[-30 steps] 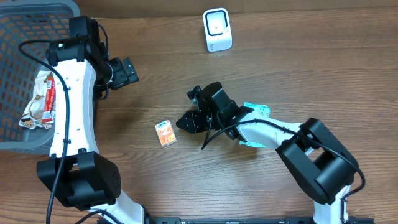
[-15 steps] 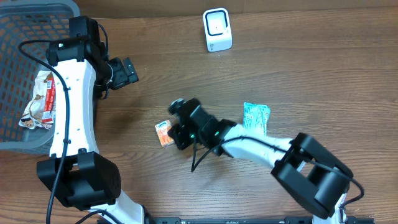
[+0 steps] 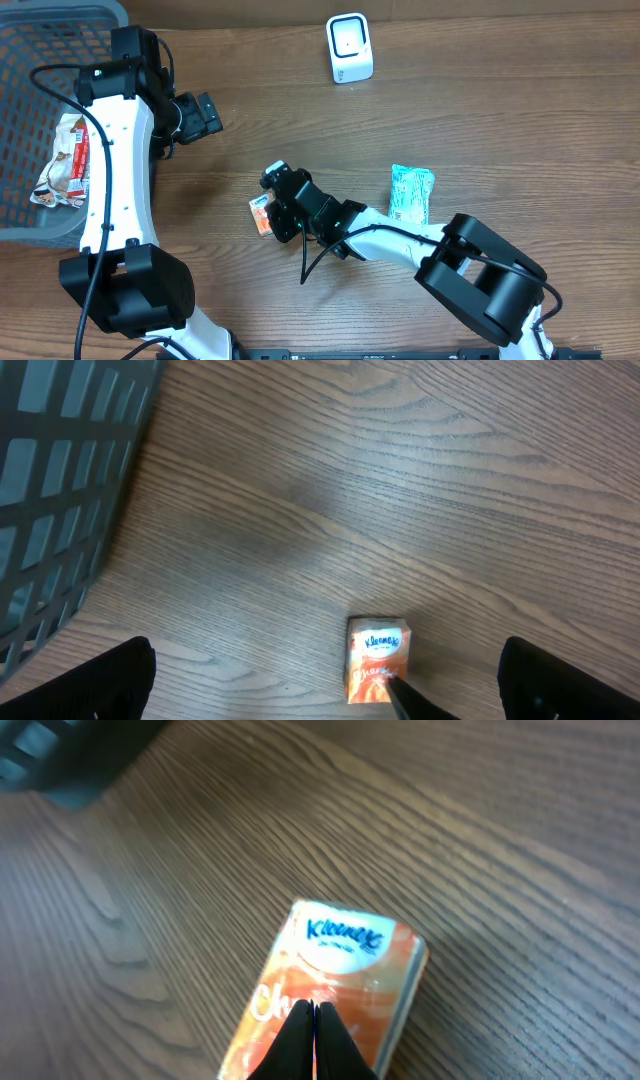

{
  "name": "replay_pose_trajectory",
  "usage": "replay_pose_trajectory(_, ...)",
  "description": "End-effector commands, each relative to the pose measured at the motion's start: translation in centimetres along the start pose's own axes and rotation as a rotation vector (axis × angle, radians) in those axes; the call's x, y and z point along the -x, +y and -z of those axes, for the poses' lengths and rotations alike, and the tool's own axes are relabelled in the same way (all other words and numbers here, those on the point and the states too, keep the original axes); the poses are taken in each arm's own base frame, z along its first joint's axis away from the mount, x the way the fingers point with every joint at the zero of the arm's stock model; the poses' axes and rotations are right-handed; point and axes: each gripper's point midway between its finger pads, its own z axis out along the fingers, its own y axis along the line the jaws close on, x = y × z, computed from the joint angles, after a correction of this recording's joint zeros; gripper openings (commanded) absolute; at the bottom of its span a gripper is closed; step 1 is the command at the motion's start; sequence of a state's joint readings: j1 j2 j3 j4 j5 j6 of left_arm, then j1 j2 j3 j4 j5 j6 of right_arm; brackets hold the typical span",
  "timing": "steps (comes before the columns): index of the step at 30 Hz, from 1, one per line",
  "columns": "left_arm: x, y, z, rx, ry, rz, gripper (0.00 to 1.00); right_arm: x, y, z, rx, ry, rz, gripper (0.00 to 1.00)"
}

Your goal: Scan the item barcode

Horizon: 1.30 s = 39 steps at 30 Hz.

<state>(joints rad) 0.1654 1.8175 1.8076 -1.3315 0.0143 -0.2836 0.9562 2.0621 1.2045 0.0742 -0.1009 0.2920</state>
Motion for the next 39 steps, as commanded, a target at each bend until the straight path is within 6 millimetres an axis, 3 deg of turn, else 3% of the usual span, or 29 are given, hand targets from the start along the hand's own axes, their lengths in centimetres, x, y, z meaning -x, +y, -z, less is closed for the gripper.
replay_pose_trajectory(1, 0.5, 0.0, 1.7, -0.011, -0.052, -0.016, 1.0, 0.5, -0.2, -0.2, -0.011, -0.015, 0.008, 0.04)
replay_pose_trajectory(18, 0.5, 0.0, 1.7, -0.011, -0.052, -0.016, 1.0, -1.0, -1.7, -0.7, -0.075, 0.03, 0.001, 0.04)
replay_pose_trajectory(32, 0.5, 0.0, 1.7, -0.011, -0.052, -0.016, 1.0, -1.9, -5.9, 0.0, -0.242, 0.061, -0.078, 0.04)
replay_pose_trajectory(39, 0.5, 0.0, 1.7, -0.011, -0.052, -0.016, 1.0, -1.8, -6.2, 0.1, -0.243, 0.058, -0.087, 0.04)
